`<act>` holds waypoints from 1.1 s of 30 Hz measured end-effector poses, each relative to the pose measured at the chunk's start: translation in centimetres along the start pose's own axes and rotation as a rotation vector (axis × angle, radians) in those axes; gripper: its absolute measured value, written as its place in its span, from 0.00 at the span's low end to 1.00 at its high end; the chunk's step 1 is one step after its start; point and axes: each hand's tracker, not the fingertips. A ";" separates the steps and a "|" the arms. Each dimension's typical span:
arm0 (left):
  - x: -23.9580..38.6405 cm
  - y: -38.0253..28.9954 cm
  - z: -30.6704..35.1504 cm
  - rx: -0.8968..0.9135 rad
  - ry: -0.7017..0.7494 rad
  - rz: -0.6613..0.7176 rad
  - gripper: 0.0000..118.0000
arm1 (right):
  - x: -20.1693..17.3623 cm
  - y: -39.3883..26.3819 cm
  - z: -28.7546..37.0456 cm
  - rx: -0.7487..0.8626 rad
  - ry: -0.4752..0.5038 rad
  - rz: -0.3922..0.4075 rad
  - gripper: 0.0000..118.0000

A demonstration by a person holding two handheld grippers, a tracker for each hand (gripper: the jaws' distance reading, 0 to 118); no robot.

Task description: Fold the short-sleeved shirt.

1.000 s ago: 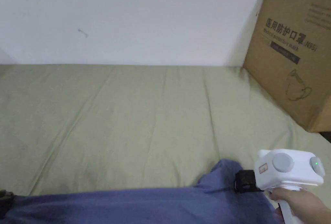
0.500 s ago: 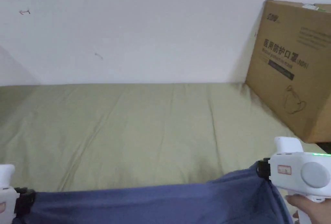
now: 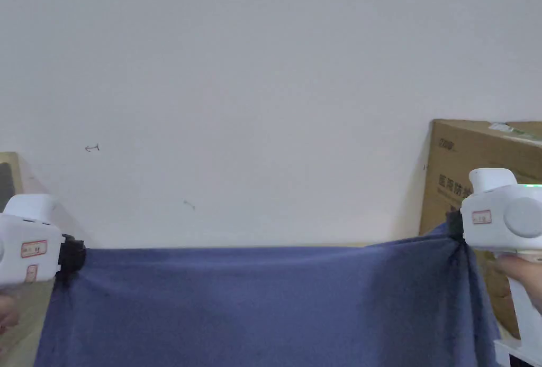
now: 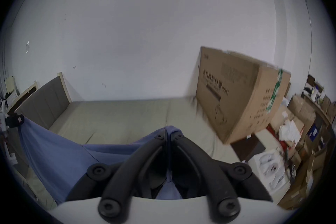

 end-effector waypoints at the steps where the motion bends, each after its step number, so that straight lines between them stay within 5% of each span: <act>1: 0.0 1.5 0.0 0.020 0.010 -0.003 0.03 | -0.4 1.6 0.1 0.025 -0.016 0.013 0.02; 12: 0.3 13.6 -3.1 0.182 0.071 -0.013 0.03 | -3.8 16.0 -3.9 0.216 -0.123 0.081 0.02; 19: 1.7 15.3 -8.3 0.200 0.093 -0.003 0.03 | -4.2 17.0 -7.6 0.232 -0.150 0.093 0.02; 24: 3.0 8.3 -13.1 0.065 0.070 0.006 0.03 | -3.5 8.6 -11.4 0.111 -0.139 0.043 0.02; 29: 3.8 -6.9 -15.4 -0.124 -0.002 0.068 0.03 | -1.6 -9.2 -12.7 -0.099 -0.076 -0.116 0.02; 33: 4.4 -20.6 -13.1 -0.278 -0.057 0.094 0.03 | 0.4 -24.8 -10.6 -0.335 -0.045 -0.085 0.02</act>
